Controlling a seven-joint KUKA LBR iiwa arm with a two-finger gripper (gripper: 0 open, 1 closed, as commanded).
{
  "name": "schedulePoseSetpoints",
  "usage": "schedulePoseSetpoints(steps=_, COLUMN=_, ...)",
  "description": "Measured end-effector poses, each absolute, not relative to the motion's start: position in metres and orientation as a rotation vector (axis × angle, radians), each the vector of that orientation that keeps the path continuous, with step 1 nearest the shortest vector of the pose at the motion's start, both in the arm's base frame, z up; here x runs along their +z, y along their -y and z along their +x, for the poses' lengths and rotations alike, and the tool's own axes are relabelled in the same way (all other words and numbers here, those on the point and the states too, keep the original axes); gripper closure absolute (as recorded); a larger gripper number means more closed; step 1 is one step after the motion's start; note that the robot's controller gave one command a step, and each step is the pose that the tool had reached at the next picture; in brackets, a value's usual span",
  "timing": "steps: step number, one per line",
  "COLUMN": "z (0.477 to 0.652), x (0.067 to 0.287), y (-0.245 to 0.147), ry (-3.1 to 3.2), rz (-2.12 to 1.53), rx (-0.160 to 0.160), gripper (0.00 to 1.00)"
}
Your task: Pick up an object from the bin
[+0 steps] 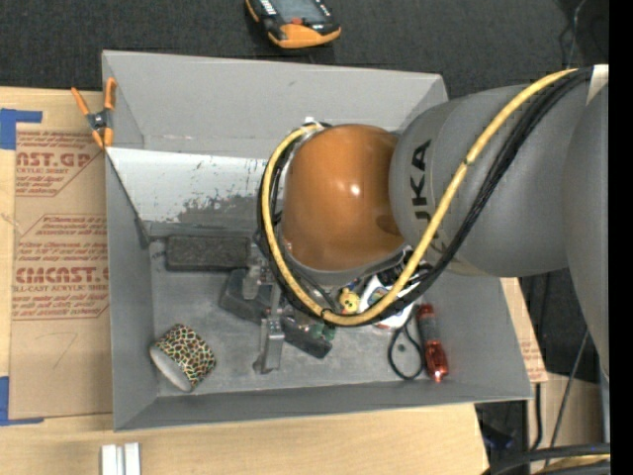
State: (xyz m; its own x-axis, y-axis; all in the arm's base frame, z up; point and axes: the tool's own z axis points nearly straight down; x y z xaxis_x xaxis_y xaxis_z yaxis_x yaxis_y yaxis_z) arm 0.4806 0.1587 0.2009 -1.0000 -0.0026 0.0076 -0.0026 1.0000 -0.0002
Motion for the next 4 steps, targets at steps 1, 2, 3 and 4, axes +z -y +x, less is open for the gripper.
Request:
schedulePoseSetpoints(steps=1, z=0.483, x=0.205, y=-0.158, ry=3.142, rz=0.0, rx=-0.002, gripper=0.0)
schedulePoseSetpoints(steps=2, z=0.486, x=0.072, y=-0.239, ry=3.14, rz=-0.115, rx=-0.006, gripper=0.0)
schedulePoseSetpoints(steps=3, z=0.49, x=0.133, y=-0.245, ry=3.157, rz=0.108, rx=-0.008, gripper=0.0)
schedulePoseSetpoints(steps=4, z=0.488, x=0.063, y=-0.243, ry=3.148, rz=-0.088, rx=-0.016, gripper=0.0)
